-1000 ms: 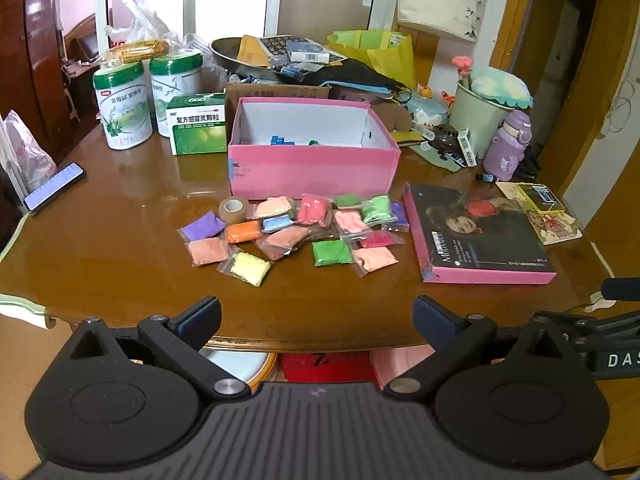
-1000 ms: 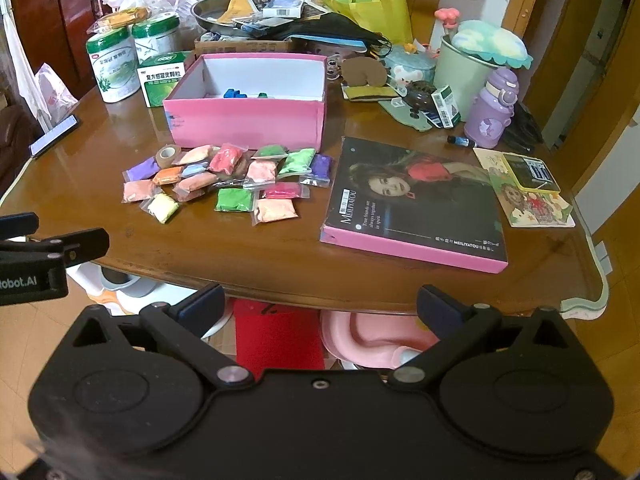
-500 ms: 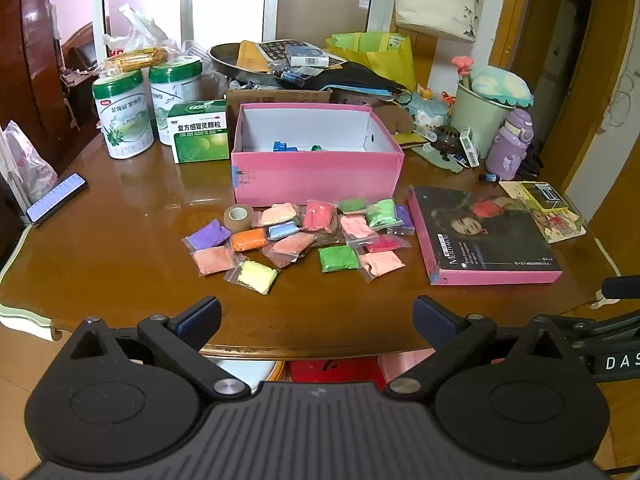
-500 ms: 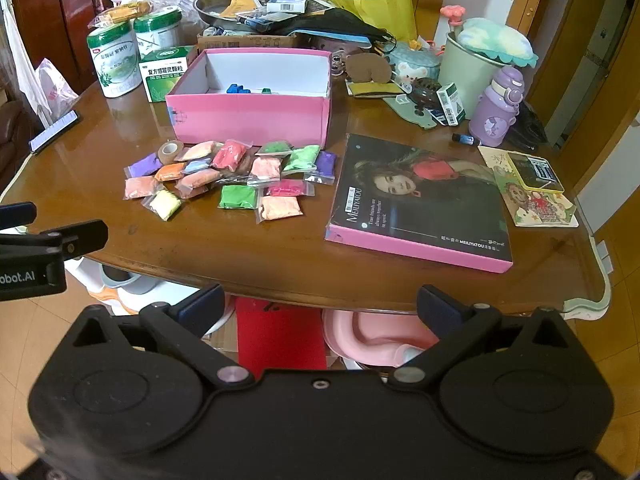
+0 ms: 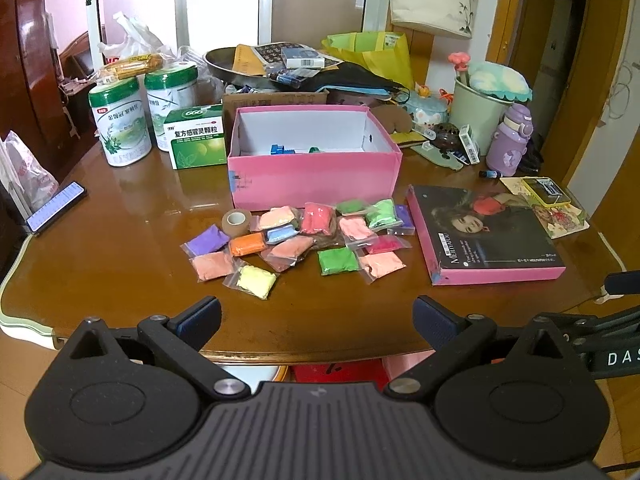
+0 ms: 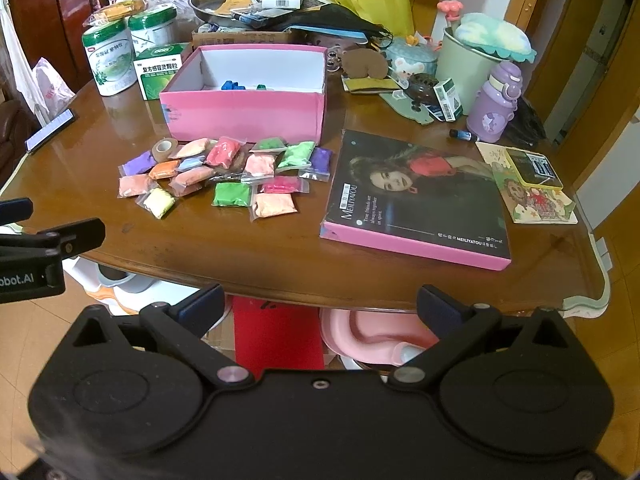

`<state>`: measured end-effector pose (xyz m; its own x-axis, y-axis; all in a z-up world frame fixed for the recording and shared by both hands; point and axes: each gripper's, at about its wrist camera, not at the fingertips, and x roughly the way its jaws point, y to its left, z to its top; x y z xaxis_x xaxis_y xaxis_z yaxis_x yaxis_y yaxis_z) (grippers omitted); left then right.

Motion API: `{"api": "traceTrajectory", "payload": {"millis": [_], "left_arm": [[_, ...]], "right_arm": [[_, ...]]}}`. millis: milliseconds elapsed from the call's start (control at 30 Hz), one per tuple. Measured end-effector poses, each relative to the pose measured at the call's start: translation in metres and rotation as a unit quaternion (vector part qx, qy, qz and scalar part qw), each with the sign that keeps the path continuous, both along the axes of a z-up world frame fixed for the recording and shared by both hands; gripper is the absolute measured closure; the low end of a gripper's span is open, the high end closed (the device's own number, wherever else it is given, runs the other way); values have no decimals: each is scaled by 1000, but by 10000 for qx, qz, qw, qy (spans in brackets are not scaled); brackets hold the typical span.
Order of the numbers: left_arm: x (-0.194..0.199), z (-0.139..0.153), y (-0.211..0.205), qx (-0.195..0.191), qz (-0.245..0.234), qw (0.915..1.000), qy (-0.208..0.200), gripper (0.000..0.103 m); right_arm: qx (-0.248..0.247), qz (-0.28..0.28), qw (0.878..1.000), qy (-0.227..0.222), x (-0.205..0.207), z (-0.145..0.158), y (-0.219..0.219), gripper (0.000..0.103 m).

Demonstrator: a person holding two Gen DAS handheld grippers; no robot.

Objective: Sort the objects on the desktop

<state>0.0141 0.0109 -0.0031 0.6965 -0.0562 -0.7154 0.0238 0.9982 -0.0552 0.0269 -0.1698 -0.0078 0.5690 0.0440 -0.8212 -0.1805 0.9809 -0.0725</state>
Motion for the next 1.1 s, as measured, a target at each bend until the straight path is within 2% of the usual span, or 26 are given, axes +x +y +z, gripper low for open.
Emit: {"api": "traceTrajectory", "payload": {"millis": [600,833,1100], "left_arm": [[6,-4,-12,36,3,10000,24,1],[18,-18,-1,-101,8,9999,127,1],[32,-35,14,-269,14,9993,251,1]], "right_arm": [[-2,7,10000,79,7,-5,-11,0],[4,24,9999,144,13,-9,-13,0],[320,175,9992,137,42,-31,-3,0]]}}
